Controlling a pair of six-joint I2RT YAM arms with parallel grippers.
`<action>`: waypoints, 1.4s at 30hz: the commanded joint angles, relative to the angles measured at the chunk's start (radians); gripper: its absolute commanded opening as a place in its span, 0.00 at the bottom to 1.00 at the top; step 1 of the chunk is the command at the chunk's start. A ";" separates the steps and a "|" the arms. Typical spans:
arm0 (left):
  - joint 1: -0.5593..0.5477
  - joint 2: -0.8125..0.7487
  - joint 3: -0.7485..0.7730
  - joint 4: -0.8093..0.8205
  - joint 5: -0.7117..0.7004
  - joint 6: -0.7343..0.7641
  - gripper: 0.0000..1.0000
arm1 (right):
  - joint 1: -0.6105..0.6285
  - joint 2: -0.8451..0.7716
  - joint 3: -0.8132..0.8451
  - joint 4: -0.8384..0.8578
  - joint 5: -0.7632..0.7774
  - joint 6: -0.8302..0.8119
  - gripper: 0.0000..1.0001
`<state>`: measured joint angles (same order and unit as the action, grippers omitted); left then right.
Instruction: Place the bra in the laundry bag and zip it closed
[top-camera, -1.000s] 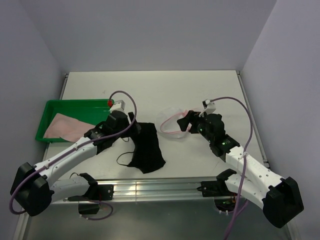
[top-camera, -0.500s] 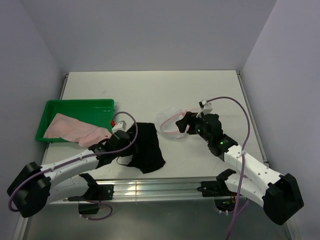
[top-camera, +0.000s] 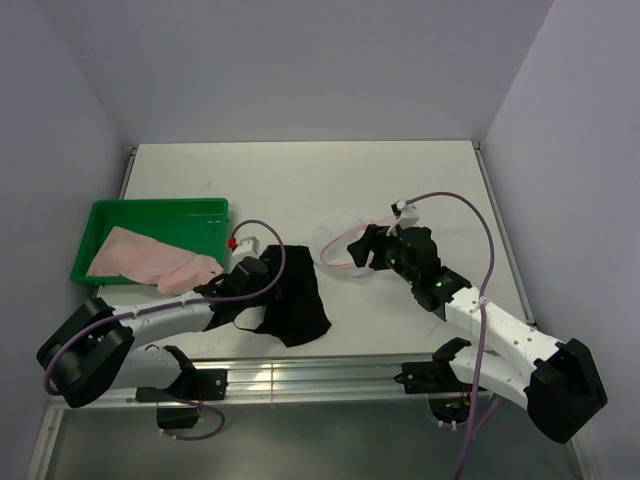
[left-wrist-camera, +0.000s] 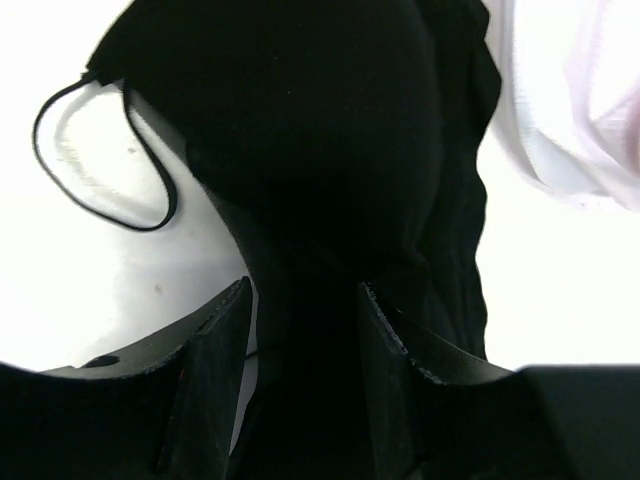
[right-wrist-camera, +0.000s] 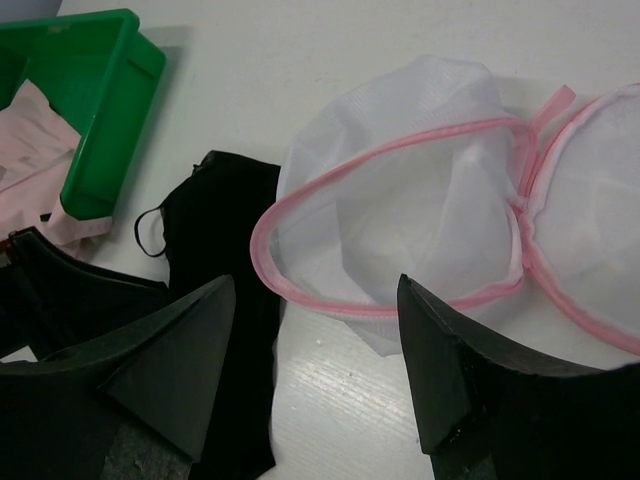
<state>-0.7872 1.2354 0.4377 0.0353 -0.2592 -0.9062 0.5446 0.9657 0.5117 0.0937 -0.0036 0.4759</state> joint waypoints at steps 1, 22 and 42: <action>-0.003 0.052 0.006 0.106 0.012 -0.014 0.51 | 0.015 0.010 0.050 0.032 0.011 -0.017 0.73; -0.004 -0.254 0.096 0.046 0.100 0.098 0.00 | 0.121 0.025 0.100 0.067 -0.162 -0.086 0.72; -0.006 -0.399 0.507 -0.368 0.480 0.245 0.00 | 0.348 0.056 0.449 -0.308 -0.490 -0.556 1.00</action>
<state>-0.7891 0.8646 0.8967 -0.3088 0.1520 -0.6903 0.8505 1.0077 0.9241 -0.1295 -0.4541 -0.0109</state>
